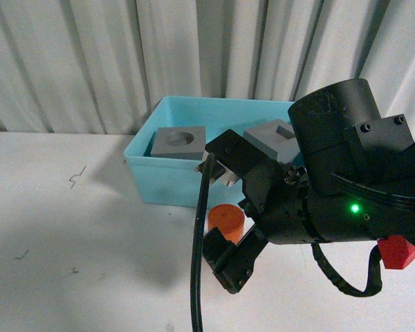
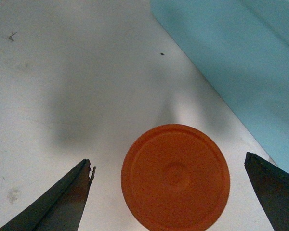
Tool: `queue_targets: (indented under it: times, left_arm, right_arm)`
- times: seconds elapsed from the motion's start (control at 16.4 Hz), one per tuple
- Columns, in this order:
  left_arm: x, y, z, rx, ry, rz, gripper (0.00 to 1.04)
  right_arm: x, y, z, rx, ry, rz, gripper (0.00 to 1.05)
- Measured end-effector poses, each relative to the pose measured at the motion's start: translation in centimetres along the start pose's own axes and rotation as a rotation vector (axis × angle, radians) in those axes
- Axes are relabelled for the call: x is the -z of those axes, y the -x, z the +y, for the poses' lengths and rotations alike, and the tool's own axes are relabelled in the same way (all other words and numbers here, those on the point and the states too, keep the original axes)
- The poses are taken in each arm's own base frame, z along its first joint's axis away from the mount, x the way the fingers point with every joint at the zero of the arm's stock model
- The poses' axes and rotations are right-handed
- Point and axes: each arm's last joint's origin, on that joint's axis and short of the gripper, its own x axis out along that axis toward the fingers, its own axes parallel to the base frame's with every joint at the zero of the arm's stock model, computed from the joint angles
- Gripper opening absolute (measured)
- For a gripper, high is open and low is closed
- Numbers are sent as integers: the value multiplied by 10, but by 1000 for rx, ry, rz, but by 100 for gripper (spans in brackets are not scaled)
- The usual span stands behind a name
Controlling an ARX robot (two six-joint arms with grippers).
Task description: Place gray and orange parts in blue box
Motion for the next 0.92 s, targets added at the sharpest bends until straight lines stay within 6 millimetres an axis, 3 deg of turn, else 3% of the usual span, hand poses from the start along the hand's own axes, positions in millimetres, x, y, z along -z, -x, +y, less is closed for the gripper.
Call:
queue_targets:
  times: [0.43,0.55,0.79,0.92]
  left_arm:
    - [0,0,0,0,0,0,98]
    - [0,0,0,0,0,0,98]
    - [0,0,0,0,0,0,98]
    - [0,0,0,0,0,0,98]
  right_arm:
    - [0,-6,-2,3,-6,1,98]
    - [-1,-6,-3,3,-9,-1,85]
    - [-2,-6,-3,3,-13,-3,51]
    - [-3,-6,-4,8,-16,-19,48]
